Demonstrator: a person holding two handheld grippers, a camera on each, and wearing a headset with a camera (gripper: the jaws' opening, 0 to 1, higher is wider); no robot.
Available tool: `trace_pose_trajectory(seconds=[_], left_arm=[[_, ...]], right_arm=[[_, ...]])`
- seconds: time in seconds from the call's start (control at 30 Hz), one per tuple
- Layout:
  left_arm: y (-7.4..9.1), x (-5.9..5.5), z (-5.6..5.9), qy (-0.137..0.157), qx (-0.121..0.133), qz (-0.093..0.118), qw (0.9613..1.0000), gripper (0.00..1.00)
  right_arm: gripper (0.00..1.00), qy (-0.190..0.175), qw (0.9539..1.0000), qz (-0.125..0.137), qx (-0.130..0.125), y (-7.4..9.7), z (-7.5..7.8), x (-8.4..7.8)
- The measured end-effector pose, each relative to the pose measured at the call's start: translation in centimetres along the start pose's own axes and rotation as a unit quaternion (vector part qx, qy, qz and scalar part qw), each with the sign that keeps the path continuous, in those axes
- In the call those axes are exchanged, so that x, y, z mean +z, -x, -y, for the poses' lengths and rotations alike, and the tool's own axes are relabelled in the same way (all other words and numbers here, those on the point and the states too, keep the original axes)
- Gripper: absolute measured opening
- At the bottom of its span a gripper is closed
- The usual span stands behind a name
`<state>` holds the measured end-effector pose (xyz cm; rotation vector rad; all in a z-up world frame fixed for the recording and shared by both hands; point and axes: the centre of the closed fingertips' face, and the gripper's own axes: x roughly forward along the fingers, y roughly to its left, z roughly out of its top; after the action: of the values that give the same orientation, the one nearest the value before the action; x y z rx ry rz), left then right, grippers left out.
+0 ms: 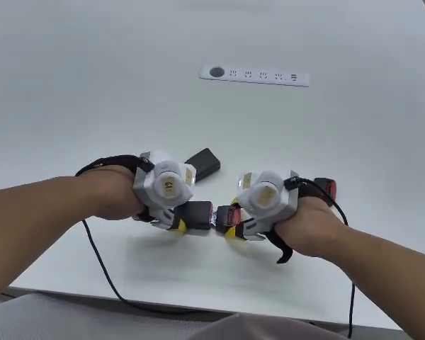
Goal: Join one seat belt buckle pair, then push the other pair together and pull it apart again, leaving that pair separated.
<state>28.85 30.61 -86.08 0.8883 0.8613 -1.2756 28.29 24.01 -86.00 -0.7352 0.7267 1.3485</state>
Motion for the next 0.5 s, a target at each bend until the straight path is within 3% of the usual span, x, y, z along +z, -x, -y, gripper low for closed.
trace_pose_trajectory(seconds=[0.23, 0.4, 0.5], left_arm=[[-0.04, 0.00, -0.02, 0.010, -0.003, -0.005, 0.9999, 0.32], [-0.08, 0.02, 0.03, 0.005, -0.003, -0.021, 0.9998, 0.33], [-0.05, 0.00, -0.02, 0.011, -0.002, -0.018, 0.9998, 0.33]], right_arm=[[0.33, -0.008, 0.9999, -0.007, 0.001, -0.08, -0.08, 0.17], [0.34, 0.001, 0.9999, -0.017, 0.001, -0.18, -0.02, 0.12], [0.35, -0.005, 0.9998, -0.017, 0.001, -0.16, 0.01, 0.10]])
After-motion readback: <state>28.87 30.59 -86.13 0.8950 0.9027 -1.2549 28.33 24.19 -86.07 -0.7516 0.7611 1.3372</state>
